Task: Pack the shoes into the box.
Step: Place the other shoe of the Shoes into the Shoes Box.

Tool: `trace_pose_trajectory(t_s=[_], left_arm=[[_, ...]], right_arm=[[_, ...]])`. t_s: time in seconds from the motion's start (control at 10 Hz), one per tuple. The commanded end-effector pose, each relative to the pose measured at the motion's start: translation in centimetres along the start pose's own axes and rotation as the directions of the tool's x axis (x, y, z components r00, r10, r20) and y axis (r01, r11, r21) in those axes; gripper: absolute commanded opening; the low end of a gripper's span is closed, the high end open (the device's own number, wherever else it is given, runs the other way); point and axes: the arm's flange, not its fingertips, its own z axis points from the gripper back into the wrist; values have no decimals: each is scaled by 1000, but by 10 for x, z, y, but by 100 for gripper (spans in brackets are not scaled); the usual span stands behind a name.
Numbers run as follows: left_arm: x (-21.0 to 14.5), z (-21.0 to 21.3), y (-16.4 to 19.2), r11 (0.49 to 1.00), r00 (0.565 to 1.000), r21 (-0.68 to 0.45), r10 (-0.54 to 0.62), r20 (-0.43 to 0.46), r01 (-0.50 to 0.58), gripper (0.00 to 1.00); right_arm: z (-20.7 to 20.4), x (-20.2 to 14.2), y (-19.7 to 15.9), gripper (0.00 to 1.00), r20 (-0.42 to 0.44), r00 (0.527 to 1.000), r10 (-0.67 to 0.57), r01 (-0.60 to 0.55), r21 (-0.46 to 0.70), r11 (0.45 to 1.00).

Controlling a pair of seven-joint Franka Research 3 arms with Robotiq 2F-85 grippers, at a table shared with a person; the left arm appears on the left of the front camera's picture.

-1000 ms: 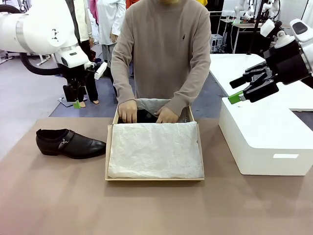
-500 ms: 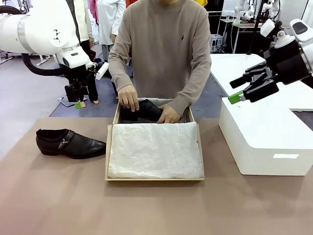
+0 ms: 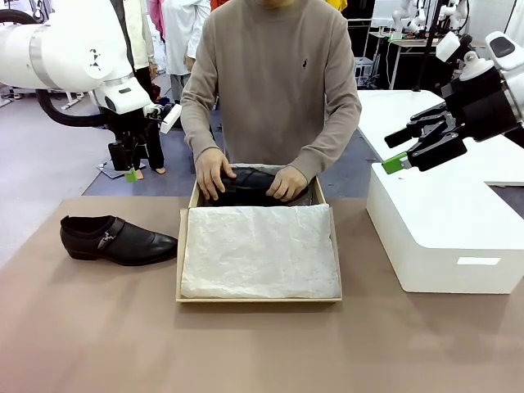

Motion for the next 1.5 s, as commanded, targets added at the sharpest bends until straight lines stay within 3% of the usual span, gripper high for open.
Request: trace_pose_trajectory(t_s=[0.0,0.6,1.0,1.3,1.4], left_arm=[[0,0,0,1000,1000,0,0,0,0,100],[-87,-1,-32,994,995,-38,101,-12,-102,100],[-114,-36,-50,999,999,-35,28,19,-27,100],[-119,-48,-42,993,994,-52,111,19,-110,100],[-114,-45,-47,996,998,-62,64,-9,-64,100]], right_arm=[[-3,0,-3,100,34,999,28,-29,4,1000],[-3,0,-3,100,34,999,28,-29,4,1000],[-3,0,-3,100,34,999,28,-29,4,1000],[-3,0,-3,100,34,999,28,-29,4,1000],[-3,0,-3,100,34,999,28,-29,4,1000]])
